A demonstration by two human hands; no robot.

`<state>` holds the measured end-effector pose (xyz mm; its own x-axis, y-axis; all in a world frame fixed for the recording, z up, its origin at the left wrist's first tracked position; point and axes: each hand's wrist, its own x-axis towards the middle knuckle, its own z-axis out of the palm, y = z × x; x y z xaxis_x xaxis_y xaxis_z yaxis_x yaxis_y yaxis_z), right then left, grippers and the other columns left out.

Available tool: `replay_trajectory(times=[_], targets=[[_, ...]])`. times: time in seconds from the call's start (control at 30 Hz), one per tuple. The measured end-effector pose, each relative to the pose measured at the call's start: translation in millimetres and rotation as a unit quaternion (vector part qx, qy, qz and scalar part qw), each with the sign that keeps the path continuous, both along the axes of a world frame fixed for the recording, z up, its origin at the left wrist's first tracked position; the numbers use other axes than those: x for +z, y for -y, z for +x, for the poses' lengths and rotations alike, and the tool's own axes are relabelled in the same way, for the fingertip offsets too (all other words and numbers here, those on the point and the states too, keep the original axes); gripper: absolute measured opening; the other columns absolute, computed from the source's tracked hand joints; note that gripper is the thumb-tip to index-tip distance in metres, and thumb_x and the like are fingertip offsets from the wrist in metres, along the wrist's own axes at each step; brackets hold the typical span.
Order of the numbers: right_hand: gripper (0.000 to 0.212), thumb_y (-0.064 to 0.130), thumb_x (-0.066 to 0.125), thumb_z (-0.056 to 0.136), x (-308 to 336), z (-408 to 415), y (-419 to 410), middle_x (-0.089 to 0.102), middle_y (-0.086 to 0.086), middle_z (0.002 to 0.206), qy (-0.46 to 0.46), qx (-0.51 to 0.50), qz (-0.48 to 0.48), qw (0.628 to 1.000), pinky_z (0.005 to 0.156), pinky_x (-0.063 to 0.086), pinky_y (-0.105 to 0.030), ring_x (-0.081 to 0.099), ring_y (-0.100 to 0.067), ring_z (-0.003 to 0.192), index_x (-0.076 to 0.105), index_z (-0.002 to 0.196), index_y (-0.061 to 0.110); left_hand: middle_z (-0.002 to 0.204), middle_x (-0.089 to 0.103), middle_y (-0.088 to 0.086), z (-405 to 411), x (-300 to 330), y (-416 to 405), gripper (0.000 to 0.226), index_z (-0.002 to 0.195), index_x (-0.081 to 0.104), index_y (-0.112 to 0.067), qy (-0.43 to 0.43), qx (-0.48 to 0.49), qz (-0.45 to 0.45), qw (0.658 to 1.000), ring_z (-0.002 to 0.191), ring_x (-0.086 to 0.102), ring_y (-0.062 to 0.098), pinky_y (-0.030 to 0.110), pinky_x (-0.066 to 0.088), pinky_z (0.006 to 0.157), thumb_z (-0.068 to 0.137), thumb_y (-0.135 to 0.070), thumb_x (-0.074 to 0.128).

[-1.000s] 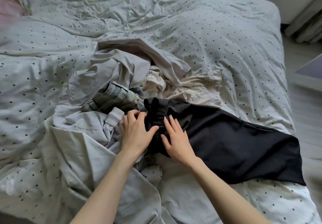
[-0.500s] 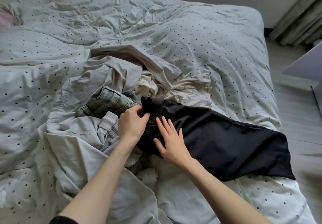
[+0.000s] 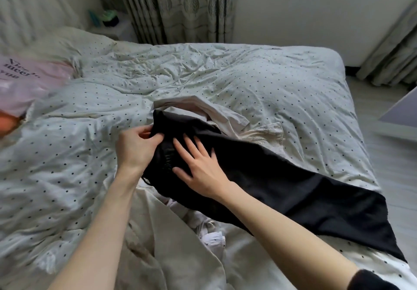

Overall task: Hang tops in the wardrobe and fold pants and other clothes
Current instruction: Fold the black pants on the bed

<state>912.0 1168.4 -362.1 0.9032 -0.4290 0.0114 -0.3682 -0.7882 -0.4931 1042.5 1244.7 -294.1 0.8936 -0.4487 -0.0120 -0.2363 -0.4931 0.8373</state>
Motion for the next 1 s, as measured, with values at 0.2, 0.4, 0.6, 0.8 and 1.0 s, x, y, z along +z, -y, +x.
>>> replay_trajectory(times=[0.2,0.4,0.6,0.8,1.0], targets=[[0.069,0.045,0.043,0.095,35,47,-24,0.006,0.003,0.159,0.072,0.059,0.060,0.994,0.112,0.022,-0.054,0.007,-0.022,0.145,0.003,0.150,0.033,0.090,0.073,0.003,33,63,-24,0.023,0.094,0.074,-0.020,0.086,0.047,0.106,0.990,0.091,0.067,0.020,0.033,0.051,0.087,0.071,-0.023,0.073],[0.043,0.023,0.045,0.099,-2,-20,-19,0.027,0.002,0.154,0.114,-0.094,0.429,0.891,0.114,0.019,-0.026,0.022,-0.009,0.142,0.040,0.142,0.024,0.087,0.071,0.009,-19,32,7,0.016,0.089,0.070,-0.016,0.089,-0.067,0.160,0.981,0.089,0.065,0.027,0.033,0.050,0.078,0.073,-0.013,0.069],[0.044,0.051,0.027,0.098,-19,-64,20,0.060,0.000,0.122,0.191,-0.221,0.775,0.561,0.084,0.048,-0.041,0.059,-0.016,0.105,0.057,0.121,0.029,0.096,0.066,0.009,-78,-10,64,0.034,0.106,0.062,-0.013,0.070,-0.178,0.208,0.959,0.097,0.062,0.028,0.034,0.049,0.085,0.075,-0.024,0.071],[0.045,0.034,0.046,0.096,-54,-90,29,0.059,-0.018,0.125,0.210,-0.233,0.787,0.531,0.096,0.046,-0.042,0.058,-0.029,0.111,0.053,0.129,0.005,0.107,0.071,0.008,-99,-46,38,0.023,0.108,0.071,-0.012,0.059,-0.228,0.173,0.956,0.104,0.064,0.019,0.021,0.039,0.091,0.087,-0.010,0.061],[0.029,0.004,0.050,0.094,-82,-72,29,0.060,-0.016,0.124,0.157,-0.322,0.624,0.695,0.102,0.044,-0.040,0.058,-0.026,0.111,0.053,0.122,0.003,0.112,0.063,0.016,-65,-65,5,0.031,0.114,0.065,-0.005,0.091,-0.079,0.176,0.977,0.103,0.059,0.031,0.036,0.041,0.097,0.084,-0.009,0.066]])
